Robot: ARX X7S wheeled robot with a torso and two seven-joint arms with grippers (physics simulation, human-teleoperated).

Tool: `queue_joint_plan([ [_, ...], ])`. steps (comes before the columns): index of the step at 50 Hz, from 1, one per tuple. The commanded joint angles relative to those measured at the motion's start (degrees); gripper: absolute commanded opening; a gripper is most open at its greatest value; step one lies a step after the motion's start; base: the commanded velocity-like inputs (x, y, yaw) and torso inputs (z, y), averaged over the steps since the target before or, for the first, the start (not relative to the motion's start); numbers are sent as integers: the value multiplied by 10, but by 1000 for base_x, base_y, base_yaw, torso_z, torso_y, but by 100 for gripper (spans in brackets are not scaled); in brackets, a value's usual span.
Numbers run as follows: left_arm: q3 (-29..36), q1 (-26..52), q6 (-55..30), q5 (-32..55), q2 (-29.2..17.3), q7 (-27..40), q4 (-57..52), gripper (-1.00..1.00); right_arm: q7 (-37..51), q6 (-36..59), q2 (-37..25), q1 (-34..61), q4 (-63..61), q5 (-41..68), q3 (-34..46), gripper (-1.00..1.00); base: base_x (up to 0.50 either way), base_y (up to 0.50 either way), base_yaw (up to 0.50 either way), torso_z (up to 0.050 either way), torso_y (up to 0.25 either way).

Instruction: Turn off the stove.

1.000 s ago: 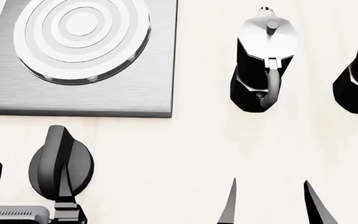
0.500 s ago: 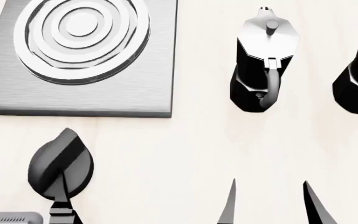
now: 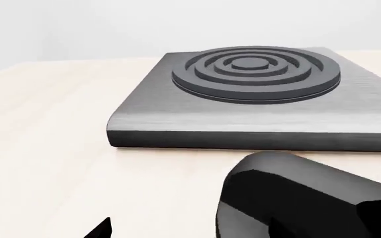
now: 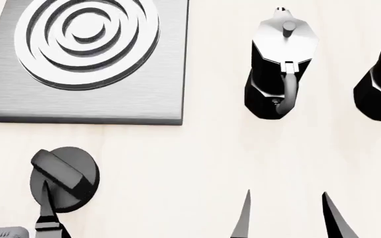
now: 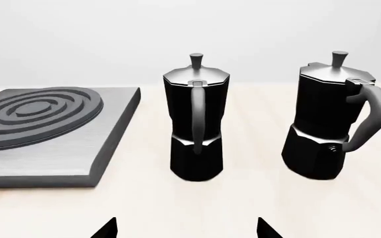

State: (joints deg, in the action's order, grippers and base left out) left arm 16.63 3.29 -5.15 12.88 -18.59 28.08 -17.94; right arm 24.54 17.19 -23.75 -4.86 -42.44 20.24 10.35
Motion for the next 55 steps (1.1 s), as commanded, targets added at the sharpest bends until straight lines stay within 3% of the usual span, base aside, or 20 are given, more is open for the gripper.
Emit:
queue_joint_plan([
  [1,-13,-1,-1,6,-3,10,14,100,2,-1,-2,0,0,1,1,100,0,0,0,0,0],
  [26,-29,34,-16,18,-3,21,41,100,5,-3,-5,-1,-1,3,3,100,0,0,0,0,-1],
  [55,-46,-3,-43,-4,-36,63,-67,100,6,-9,-11,-4,-2,4,6,100,0,0,0,0,0],
])
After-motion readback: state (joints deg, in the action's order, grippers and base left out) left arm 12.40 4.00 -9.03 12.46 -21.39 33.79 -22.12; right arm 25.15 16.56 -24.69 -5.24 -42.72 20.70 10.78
